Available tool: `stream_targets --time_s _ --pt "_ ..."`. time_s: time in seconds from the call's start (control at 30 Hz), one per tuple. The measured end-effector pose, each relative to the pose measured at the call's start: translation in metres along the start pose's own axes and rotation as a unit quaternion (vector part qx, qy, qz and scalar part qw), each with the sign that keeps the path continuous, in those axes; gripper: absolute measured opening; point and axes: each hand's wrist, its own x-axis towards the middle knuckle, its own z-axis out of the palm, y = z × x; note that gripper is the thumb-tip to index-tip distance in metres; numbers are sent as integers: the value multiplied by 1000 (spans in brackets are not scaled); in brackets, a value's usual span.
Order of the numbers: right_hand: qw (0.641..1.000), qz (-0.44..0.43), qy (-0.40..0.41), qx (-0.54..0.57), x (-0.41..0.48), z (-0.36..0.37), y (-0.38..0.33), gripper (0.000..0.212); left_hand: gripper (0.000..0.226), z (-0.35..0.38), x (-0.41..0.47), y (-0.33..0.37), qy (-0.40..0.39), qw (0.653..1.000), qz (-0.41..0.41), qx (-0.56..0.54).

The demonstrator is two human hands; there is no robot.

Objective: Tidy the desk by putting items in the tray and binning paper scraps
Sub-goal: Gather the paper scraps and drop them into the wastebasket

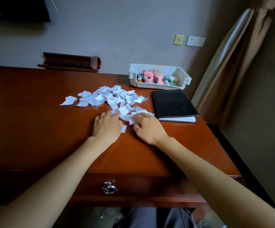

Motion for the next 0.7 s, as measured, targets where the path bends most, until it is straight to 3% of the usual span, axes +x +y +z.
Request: stream_targets --time_s 0.13,0.23,0.33,0.47,0.7 --pt "998 0 52 27 -9 -3 -5 43 39 -4 -24 -9 70 996 -8 51" --pt "999 9 43 12 -3 0 -6 59 41 -5 -24 -11 96 995 -5 -9" --pt "999 39 -21 -10 6 2 -4 63 59 -1 -11 -11 3 998 -10 -58" --pt "997 20 -50 -55 15 0 -3 50 55 2 6 -15 -76 997 -34 -8" --pt "995 -21 21 -97 14 1 -3 39 40 4 7 -10 59 998 2 17"
